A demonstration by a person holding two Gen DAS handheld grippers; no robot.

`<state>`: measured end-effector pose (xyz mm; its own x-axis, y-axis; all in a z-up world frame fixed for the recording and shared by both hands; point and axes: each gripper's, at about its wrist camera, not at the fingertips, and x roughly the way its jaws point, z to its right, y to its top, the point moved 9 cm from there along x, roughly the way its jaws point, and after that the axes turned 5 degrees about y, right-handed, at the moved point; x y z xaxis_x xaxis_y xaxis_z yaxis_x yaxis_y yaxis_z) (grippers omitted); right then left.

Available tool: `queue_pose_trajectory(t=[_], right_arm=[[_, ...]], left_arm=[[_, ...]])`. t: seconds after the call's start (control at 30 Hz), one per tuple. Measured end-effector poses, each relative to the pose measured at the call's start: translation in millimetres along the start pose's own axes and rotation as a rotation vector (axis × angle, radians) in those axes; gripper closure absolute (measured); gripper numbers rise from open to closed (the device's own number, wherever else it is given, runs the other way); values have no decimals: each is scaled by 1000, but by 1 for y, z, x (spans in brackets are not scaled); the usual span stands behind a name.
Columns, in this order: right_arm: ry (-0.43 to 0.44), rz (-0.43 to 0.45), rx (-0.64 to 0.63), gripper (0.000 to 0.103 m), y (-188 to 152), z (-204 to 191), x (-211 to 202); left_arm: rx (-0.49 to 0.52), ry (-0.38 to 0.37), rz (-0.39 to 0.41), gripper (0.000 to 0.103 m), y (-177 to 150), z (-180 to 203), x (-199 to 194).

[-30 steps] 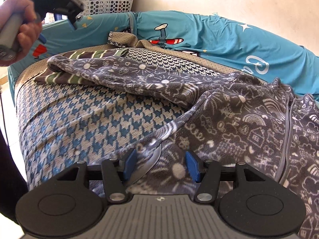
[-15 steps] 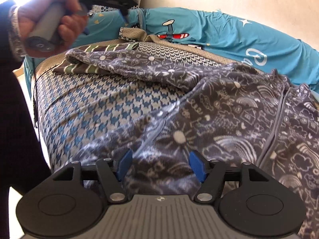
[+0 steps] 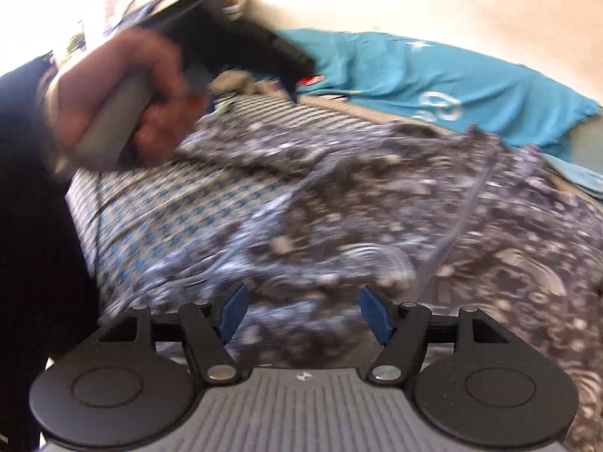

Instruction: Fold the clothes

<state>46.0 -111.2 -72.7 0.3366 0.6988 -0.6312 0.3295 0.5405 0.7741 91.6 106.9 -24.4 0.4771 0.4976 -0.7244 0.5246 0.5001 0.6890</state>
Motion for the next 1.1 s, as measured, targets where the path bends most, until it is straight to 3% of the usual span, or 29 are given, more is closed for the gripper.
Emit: queue_pose_trajectory(t=[0.2, 0.67, 0.8, 1.1], right_arm=[[-86, 35, 121, 37, 5, 39, -14], [-295, 135, 204, 37, 40, 137, -52], [-364, 149, 201, 37, 47, 168, -58], [-502, 197, 325, 37, 40, 244, -68]], left_arm=[[94, -45, -41, 2, -21, 37, 3], [250, -130, -96, 0, -57, 90, 11], [282, -145, -99, 0, -64, 101, 12], [297, -165, -137, 0, -76, 116, 17]])
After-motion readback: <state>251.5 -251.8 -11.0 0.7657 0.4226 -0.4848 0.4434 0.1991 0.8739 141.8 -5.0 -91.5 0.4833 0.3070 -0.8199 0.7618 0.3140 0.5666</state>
